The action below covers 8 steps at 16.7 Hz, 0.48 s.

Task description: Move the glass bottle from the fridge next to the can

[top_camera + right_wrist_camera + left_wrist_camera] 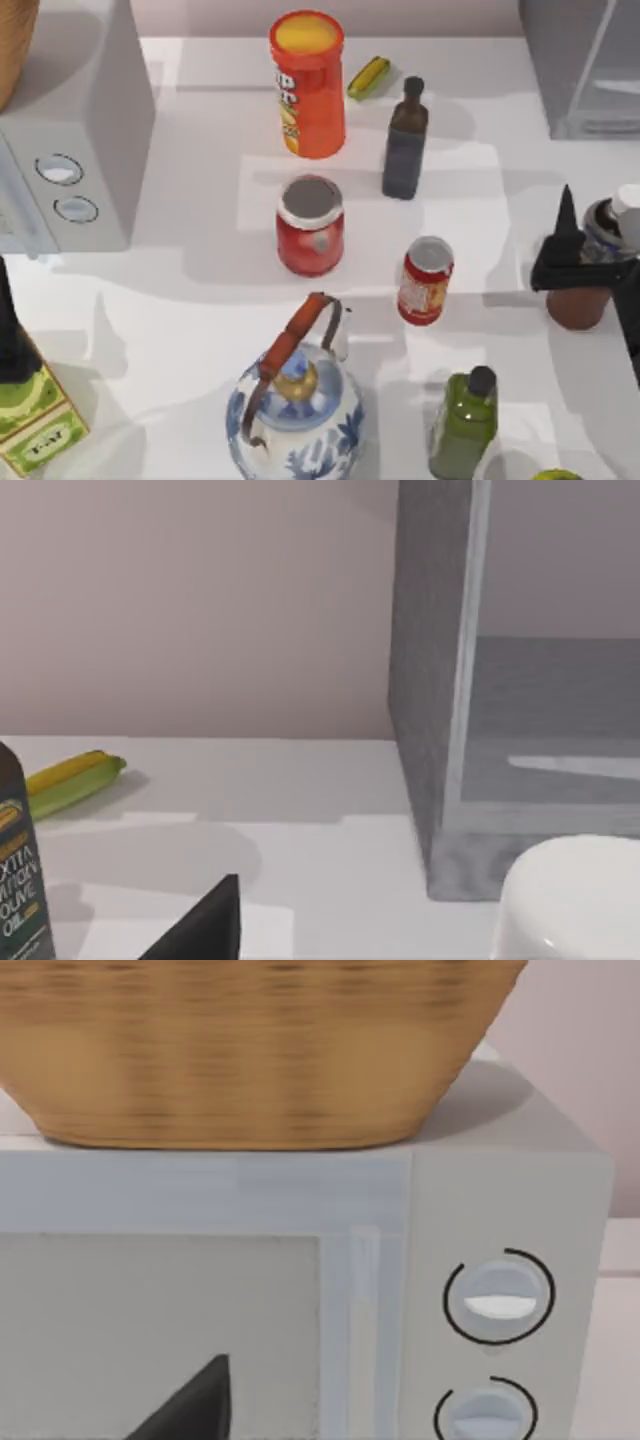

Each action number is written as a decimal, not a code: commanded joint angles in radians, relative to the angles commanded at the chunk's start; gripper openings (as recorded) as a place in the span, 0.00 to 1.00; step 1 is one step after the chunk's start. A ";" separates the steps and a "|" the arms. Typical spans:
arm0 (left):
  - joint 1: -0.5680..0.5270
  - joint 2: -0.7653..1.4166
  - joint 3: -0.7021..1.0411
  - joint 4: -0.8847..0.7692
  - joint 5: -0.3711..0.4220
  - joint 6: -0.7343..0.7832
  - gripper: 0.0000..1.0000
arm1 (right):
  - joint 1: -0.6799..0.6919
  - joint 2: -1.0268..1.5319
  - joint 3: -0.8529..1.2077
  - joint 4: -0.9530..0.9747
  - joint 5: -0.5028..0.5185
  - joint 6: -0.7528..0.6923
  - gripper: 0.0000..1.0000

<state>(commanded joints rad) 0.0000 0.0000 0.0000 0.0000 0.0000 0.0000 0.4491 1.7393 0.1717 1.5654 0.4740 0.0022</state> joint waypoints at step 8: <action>0.000 0.000 0.000 0.000 0.000 0.000 1.00 | 0.076 -0.061 -0.100 0.037 0.074 0.000 1.00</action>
<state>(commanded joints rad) 0.0000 0.0000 0.0000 0.0000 0.0000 0.0000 0.5252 1.6784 0.0717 1.6022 0.5481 0.0026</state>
